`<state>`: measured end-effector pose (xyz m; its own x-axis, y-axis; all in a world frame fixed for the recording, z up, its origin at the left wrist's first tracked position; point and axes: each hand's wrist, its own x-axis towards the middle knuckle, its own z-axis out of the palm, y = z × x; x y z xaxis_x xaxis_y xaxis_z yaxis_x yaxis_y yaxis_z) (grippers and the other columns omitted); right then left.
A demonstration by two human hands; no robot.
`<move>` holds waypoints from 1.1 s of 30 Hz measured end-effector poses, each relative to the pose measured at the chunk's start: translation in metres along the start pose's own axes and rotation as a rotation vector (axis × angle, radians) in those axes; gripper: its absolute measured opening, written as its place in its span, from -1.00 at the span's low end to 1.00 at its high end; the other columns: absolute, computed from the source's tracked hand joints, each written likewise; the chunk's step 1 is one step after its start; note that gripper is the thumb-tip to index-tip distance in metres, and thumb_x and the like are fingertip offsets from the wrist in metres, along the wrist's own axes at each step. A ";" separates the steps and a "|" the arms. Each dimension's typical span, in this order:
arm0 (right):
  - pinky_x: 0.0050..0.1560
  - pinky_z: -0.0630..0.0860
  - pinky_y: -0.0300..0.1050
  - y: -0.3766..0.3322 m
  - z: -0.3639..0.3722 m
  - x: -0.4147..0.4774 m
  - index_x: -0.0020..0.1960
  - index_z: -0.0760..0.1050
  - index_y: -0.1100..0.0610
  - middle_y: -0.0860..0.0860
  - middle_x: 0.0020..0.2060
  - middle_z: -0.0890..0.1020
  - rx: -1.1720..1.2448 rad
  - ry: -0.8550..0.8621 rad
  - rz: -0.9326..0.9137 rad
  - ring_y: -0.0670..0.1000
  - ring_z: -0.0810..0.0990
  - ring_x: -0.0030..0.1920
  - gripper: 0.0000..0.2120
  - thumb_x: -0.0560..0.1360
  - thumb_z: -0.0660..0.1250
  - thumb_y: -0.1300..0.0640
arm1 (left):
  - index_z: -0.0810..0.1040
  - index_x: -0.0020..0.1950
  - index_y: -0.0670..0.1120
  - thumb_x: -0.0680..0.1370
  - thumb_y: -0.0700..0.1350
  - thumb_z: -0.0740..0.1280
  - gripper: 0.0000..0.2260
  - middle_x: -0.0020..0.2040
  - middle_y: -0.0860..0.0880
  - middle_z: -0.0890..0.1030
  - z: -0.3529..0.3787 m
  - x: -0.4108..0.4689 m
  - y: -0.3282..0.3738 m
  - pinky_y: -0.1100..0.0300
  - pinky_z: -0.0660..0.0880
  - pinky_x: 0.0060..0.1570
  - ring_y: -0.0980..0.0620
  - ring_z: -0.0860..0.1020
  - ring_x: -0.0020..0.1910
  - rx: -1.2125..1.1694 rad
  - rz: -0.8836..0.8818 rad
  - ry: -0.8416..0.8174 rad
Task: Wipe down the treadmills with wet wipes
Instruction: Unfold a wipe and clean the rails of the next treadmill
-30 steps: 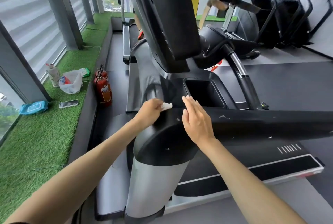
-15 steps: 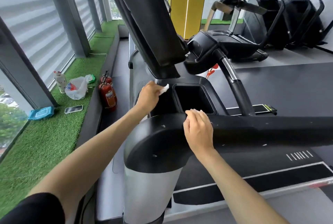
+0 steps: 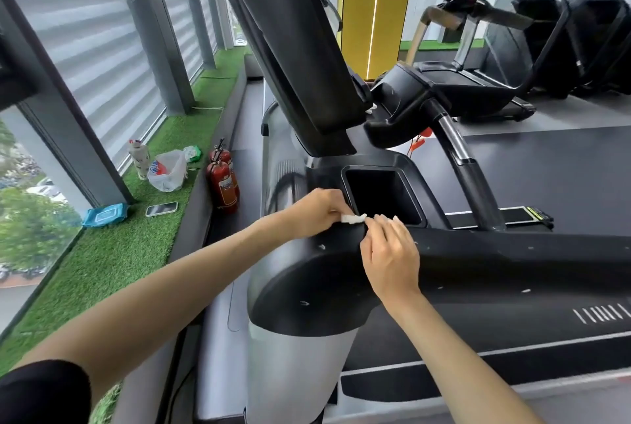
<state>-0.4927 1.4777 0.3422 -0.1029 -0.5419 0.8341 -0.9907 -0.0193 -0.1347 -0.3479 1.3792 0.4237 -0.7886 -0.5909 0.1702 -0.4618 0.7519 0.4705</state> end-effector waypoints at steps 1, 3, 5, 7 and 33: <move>0.17 0.56 0.09 0.000 0.001 0.000 0.03 0.62 0.31 0.21 -0.06 0.68 0.001 0.010 0.004 0.16 0.67 0.00 -0.69 0.55 0.14 0.21 | 0.68 0.07 -0.18 0.48 -0.43 0.30 -0.73 -0.07 -0.15 0.58 0.000 0.000 -0.003 0.26 0.44 -0.02 0.00 0.54 -0.10 0.010 0.017 0.049; 0.17 0.56 0.08 -0.001 0.002 -0.001 0.00 0.63 0.31 0.21 -0.07 0.68 -0.003 0.035 0.008 0.15 0.68 0.00 -0.71 0.55 0.14 0.24 | 0.68 0.08 -0.19 0.47 -0.45 0.29 -0.70 -0.10 -0.17 0.57 -0.002 0.005 -0.011 0.19 0.46 -0.06 -0.07 0.55 -0.13 0.039 0.023 0.162; 0.18 0.55 0.06 -0.001 0.004 0.000 -0.02 0.63 0.31 0.19 -0.09 0.69 -0.014 0.055 0.004 0.14 0.68 -0.01 -0.72 0.54 0.15 0.25 | 0.67 0.11 -0.18 0.50 -0.44 0.25 -0.69 -0.07 -0.20 0.57 -0.009 0.016 -0.023 0.10 0.47 -0.01 -0.13 0.55 -0.09 0.071 -0.037 0.271; 0.19 0.54 0.05 -0.002 0.004 0.000 -0.02 0.63 0.30 0.18 -0.09 0.69 -0.020 0.064 0.000 0.14 0.68 -0.02 -0.73 0.53 0.16 0.26 | 0.64 0.16 -0.18 0.53 -0.43 0.20 -0.66 0.04 -0.21 0.57 -0.017 0.027 -0.032 0.15 0.43 0.04 -0.18 0.54 0.02 0.080 -0.154 0.359; 0.17 0.56 0.09 -0.007 0.003 0.000 0.00 0.63 0.29 0.17 -0.10 0.69 -0.039 -0.002 0.051 0.14 0.67 -0.02 -0.70 0.54 0.13 0.24 | 0.65 -0.13 -0.25 0.41 -0.46 0.19 -0.73 -0.07 -0.16 0.57 0.003 0.042 -0.005 -0.09 0.47 -0.15 -0.19 0.48 -0.09 0.220 -0.050 0.359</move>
<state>-0.4855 1.4752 0.3414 -0.1536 -0.5428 0.8257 -0.9868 0.0416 -0.1562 -0.3797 1.3510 0.4259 -0.5896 -0.6636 0.4605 -0.6022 0.7411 0.2969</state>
